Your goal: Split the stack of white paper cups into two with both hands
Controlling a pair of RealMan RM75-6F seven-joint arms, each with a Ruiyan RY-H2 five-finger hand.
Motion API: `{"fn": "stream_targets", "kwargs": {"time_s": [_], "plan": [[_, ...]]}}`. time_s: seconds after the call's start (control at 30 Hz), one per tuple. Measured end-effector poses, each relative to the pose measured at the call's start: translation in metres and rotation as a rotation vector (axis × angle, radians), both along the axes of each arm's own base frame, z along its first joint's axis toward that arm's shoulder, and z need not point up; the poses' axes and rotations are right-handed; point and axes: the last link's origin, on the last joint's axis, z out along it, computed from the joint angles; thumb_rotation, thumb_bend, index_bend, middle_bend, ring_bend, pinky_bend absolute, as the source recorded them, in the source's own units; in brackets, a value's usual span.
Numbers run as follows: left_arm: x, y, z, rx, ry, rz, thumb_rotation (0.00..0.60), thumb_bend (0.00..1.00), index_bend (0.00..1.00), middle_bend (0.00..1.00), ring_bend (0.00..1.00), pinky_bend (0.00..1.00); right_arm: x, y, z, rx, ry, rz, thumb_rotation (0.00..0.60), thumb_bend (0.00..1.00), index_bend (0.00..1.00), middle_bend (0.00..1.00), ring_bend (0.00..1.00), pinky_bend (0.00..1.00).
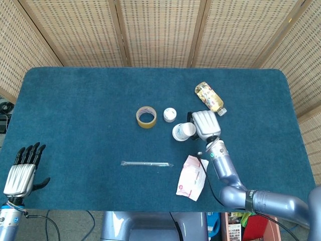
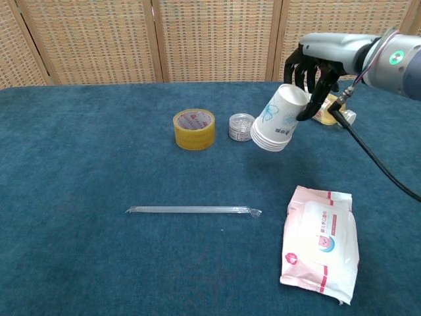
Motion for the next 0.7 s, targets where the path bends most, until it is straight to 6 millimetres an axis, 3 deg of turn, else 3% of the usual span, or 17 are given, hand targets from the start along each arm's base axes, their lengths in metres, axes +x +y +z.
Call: {"fn": "stream_targets", "kwargs": {"time_s": [0.5,0.7], "plan": [[-0.003,0.005,-0.008,-0.012,-0.062,0.017,0.600,0.23,0.00,0.00,0.00,0.00,0.034,0.019,0.067,0.101,-0.478,-0.006,0.600,0.23,0.75,0.62,0.50,0.72],[0.009,0.019,-0.011,0.010,-0.177,-0.032,0.600,0.23,0.00,0.00,0.00,0.00,0.044,0.023,0.080,0.157,-0.576,-0.020,0.600,0.23,0.75,0.62,0.50,0.72]]}}
